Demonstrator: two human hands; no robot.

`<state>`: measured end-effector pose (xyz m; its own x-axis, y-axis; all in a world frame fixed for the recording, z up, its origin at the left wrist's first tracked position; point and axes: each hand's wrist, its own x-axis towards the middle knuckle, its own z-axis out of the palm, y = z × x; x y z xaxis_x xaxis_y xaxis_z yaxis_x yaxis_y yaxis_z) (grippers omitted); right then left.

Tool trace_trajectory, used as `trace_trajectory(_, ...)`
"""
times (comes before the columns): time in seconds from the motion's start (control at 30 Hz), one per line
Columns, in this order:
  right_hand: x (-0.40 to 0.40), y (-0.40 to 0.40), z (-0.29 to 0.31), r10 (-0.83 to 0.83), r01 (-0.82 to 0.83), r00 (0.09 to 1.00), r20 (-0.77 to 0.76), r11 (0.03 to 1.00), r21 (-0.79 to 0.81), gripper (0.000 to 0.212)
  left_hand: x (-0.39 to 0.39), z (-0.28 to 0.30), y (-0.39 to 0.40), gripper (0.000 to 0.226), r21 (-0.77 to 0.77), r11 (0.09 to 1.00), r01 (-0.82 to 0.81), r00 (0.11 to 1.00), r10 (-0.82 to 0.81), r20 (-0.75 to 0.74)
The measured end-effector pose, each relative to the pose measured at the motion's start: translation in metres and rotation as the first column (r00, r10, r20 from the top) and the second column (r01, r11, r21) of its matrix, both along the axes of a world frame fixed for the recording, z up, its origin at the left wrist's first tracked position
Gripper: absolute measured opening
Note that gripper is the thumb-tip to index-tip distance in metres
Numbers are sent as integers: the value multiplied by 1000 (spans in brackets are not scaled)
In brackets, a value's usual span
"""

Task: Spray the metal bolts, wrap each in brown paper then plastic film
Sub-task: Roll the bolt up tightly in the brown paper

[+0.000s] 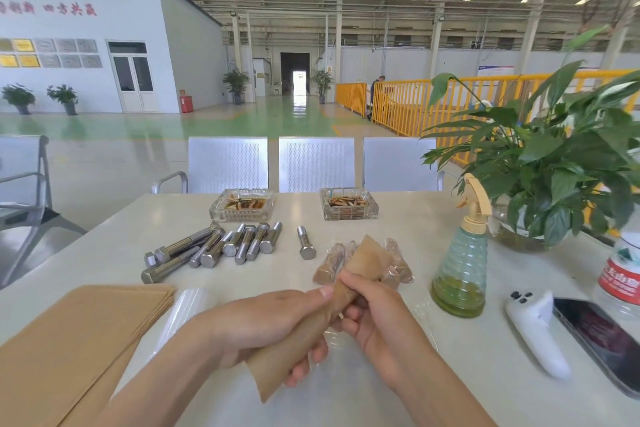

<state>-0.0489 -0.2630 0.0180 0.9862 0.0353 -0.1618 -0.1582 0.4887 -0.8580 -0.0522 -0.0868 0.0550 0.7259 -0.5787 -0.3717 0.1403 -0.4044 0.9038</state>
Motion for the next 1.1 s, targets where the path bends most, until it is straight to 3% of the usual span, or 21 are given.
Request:
trace_trajectory(0.13, 0, -3, 1, -61, 59, 998, -9, 991, -119, 24, 4, -14, -9, 31, 170, 985, -41, 953, -12, 301)
trace_trajectory(0.23, 2, -1, 3, -156, 148, 986, -53, 981, -128, 27, -1, -20, -14, 29, 415, 896, -160, 778, -145, 612)
trace_trajectory(0.33, 2, 3, 2, -210, 201, 976, -52, 969, -144, 19, -6, -26, -18, 30, 480, 848, -223, 686, -213, 695)
trace_trajectory(0.4, 1, 5, 1, -197, 190, 980, -42, 973, -133, 17, -8, -24, -19, 31, 396, 902, -169, 780, -124, 614)
trace_trajectory(0.47, -1, 5, 2, -151, 147, 988, -29, 983, -113, 18, -9, -16, -22, 42, 155, 985, -76, 945, 22, 326)
trace_trajectory(0.53, -2, 4, 2, -109, 106, 994, -18, 987, -124, 20, -13, -12, -25, 47, -3, 998, -65, 988, 65, 142)
trace_trajectory(0.7, 4, -9, 5, -153, 154, 988, 21, 969, -194, 34, -16, -24, -30, 37, 28, 991, -128, 954, 116, 278)
trace_trajectory(0.93, 14, -13, 8, -236, 322, 936, 260, 872, -369, 26, -10, -23, -25, 40, -154, 987, -50, 987, 72, 143)
trace_trajectory(1.1, 12, -19, 8, -85, 278, 900, 427, 868, -413, 21, 0, -22, -13, 38, -233, 972, -25, 999, 33, 31)
